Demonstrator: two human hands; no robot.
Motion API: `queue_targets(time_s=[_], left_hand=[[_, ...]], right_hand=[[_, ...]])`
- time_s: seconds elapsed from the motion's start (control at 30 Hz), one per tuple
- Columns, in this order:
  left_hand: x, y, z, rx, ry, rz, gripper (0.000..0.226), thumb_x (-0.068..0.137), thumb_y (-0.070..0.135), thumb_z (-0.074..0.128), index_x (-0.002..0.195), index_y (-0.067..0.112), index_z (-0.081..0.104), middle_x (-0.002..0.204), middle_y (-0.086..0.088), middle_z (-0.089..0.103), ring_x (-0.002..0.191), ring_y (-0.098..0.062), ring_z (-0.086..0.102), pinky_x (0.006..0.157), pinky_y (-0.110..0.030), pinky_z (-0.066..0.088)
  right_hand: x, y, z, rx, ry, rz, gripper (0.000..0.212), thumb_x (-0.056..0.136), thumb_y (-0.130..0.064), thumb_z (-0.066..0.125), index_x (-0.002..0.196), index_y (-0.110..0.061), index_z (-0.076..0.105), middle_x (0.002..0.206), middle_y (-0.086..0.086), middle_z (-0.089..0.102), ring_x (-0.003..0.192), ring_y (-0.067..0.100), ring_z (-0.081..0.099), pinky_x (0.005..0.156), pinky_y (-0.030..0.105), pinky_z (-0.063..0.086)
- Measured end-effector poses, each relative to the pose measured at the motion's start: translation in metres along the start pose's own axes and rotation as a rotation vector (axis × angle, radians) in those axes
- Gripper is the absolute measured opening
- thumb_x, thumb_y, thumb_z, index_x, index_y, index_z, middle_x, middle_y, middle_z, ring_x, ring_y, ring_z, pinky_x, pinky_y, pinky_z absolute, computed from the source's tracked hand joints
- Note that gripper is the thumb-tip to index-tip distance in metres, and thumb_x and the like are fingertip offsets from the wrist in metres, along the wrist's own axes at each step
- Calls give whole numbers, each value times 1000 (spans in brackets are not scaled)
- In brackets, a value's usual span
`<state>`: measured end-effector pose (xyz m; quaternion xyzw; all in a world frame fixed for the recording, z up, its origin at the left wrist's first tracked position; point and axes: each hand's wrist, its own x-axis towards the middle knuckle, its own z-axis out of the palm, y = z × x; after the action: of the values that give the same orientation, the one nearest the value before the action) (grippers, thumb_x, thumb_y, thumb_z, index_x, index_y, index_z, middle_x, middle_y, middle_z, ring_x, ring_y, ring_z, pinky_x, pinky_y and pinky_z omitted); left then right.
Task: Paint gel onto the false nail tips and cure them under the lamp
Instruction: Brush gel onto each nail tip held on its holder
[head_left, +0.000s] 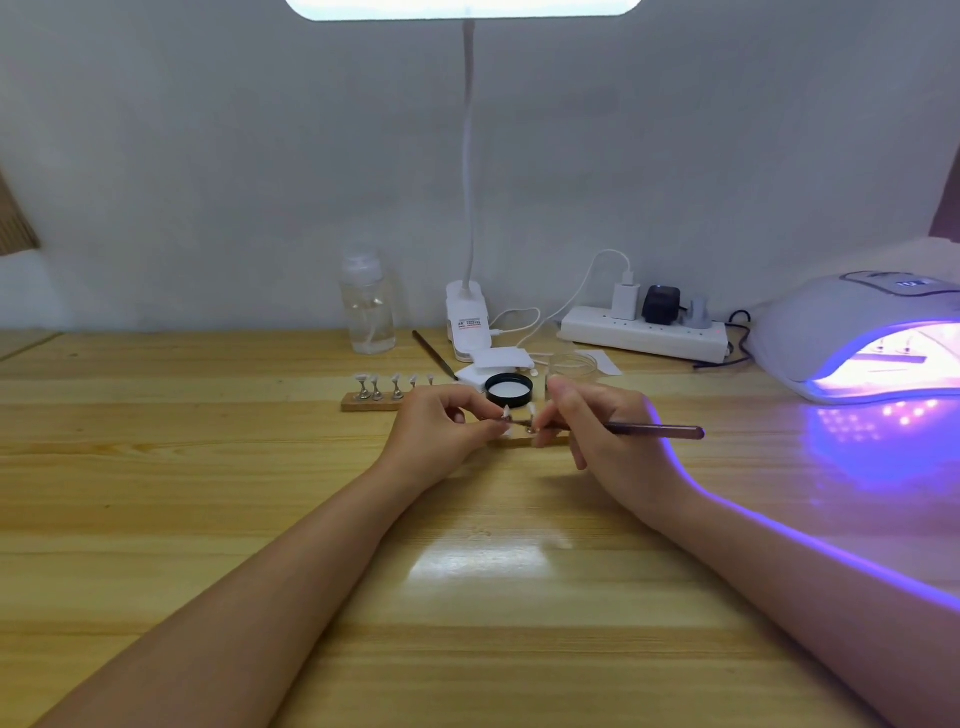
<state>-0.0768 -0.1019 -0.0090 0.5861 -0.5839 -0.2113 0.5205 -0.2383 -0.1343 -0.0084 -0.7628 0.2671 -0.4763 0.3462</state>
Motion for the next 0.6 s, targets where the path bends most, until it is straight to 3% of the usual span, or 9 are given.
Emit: queue_targets(time_s=[0.07,0.17,0.3,0.43,0.6], left_hand=[[0,0,0,-7,3,-2,19,71,8,76,61,22,68,55,21,60,46,1,38,48,-5,32],[0,-1,0,-21,8,-22,17,72,9,75,63,22,68,60,17,61,48,1,39,49,-5,34],[0,1,0,-28,11,-34,13,73,7,74,66,16,68,67,12,60,50,2,42,50,-4,36],[0,2,0,-31,17,-28,16,73,7,74,65,19,67,69,13,60,49,3,42,51,-4,36],[0,1,-1,-26,18,-30,18,73,8,74,65,22,67,67,14,60,51,0,39,51,-5,36]], right_hand=[[-1,0,1,86,-7,-2,41,86,-44,41,61,-19,64,45,-8,58,43,1,53,53,7,39],[-2,1,-1,137,83,-8,40,86,-49,38,69,-22,63,46,-6,53,44,0,47,53,7,37],[1,1,-1,20,119,-16,6,93,-27,52,88,-31,54,64,-12,68,53,-4,56,54,8,42],[0,1,0,-102,72,-96,12,84,-8,64,82,-20,63,72,-10,66,64,-6,58,56,4,39],[0,-1,-2,-152,16,-99,20,91,-16,56,75,-21,66,71,-9,66,65,-6,56,59,6,39]])
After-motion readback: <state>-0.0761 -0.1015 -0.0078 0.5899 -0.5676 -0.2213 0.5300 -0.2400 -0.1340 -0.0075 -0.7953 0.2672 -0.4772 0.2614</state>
